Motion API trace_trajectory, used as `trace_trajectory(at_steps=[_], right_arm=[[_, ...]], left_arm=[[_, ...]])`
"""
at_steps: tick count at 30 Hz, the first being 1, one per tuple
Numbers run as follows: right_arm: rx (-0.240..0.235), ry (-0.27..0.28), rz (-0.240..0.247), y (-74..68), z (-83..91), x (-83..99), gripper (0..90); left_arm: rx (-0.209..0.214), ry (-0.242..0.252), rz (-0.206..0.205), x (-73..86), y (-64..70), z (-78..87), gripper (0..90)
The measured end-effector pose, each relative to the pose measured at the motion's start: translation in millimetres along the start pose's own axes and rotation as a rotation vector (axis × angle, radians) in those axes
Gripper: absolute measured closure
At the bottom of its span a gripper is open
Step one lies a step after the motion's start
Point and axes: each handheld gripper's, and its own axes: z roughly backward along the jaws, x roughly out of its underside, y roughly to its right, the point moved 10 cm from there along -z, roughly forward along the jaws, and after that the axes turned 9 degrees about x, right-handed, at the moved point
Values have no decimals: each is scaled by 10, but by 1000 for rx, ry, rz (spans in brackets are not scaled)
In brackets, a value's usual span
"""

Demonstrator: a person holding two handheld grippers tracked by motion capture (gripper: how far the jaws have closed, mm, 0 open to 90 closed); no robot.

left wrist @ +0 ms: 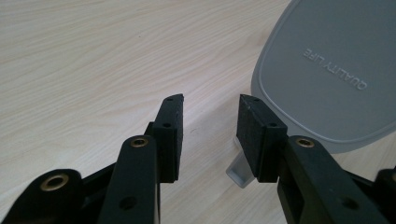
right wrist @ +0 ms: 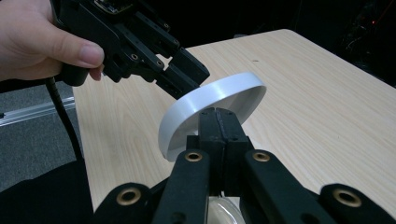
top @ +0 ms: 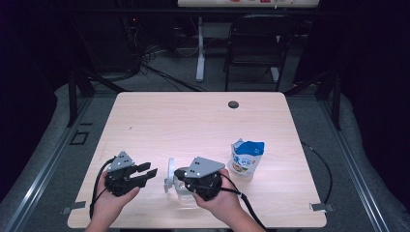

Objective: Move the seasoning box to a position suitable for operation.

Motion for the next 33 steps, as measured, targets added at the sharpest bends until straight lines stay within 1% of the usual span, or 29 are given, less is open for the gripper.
trace_trajectory(at_steps=[6,7,9,15,18,27,33], right_arm=[[-1,-1,5,-10,-11,-5,898],[-1,0,5,-10,-11,-5,895],[2,1,6,-6,-9,-3,887],[14,-6,9,18,7,14,830],[12,-8,0,32,18,38,798],[29,-26,-15,109,70,94,723],[36,-30,-28,161,130,108,696]], left_arm=[[-5,-4,2,7,-18,14,617],[-6,9,5,0,-19,7,617],[-3,4,4,2,-19,11,614],[-4,8,1,1,-20,3,607],[-5,9,2,3,-22,-3,601],[-6,6,3,13,-34,-6,585],[-8,8,9,19,-44,-10,584]])
